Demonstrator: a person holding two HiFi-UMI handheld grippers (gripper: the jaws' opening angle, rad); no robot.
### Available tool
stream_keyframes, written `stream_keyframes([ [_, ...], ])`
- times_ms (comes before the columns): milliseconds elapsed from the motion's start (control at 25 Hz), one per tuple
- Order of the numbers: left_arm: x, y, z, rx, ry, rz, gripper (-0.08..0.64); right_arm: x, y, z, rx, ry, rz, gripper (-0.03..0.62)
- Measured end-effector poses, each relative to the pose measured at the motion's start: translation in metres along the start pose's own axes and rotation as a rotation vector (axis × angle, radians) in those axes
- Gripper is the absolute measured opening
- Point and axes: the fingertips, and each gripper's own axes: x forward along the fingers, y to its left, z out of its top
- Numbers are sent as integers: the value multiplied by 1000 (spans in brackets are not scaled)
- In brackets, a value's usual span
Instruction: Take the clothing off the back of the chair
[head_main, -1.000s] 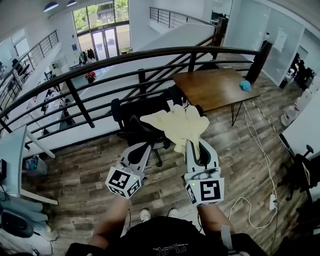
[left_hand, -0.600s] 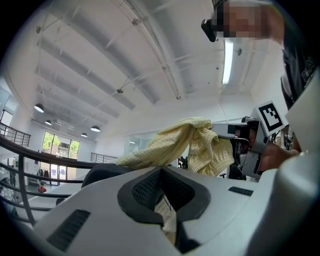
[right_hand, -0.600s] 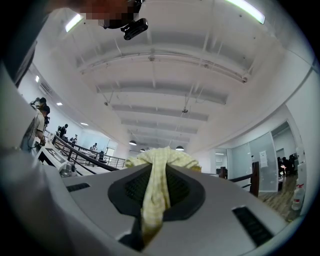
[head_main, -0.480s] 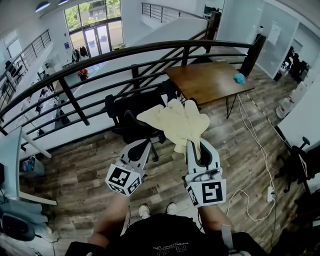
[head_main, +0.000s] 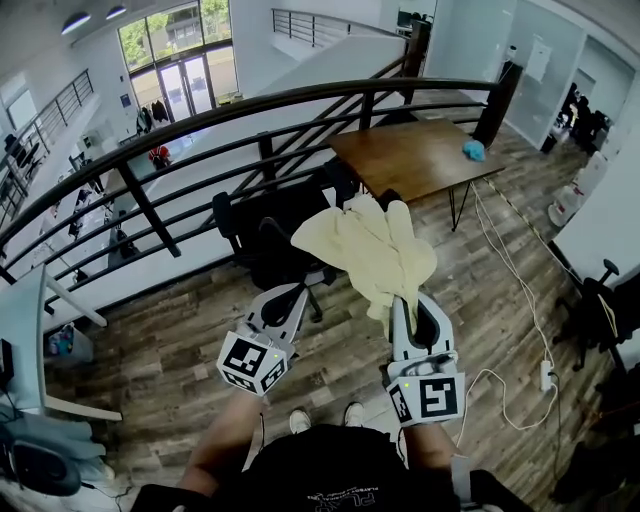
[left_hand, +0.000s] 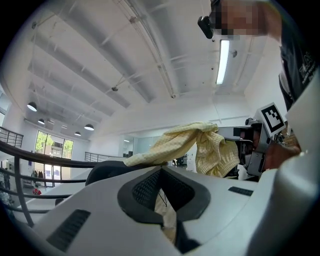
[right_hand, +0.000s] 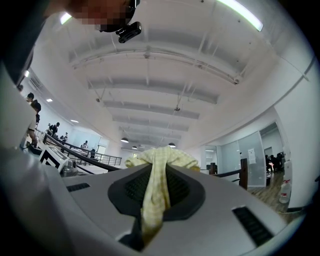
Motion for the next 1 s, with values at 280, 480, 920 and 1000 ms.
stream_keyframes([
  [280,-10,-12,-14,-5,22,-66,14,-28,12,-27,-11,68,-52,48],
  [480,-6,-20,-24,-21,45,-88,14,-33,9,-40,-12,115,-60,48],
  [920,-7,-40,-31,-49,58,6,14,-37,11,-51,-1,160,76,48],
  [1000,-8,-46,-32,-55,62,21,12,-38,9,-52,7,162,89,48],
])
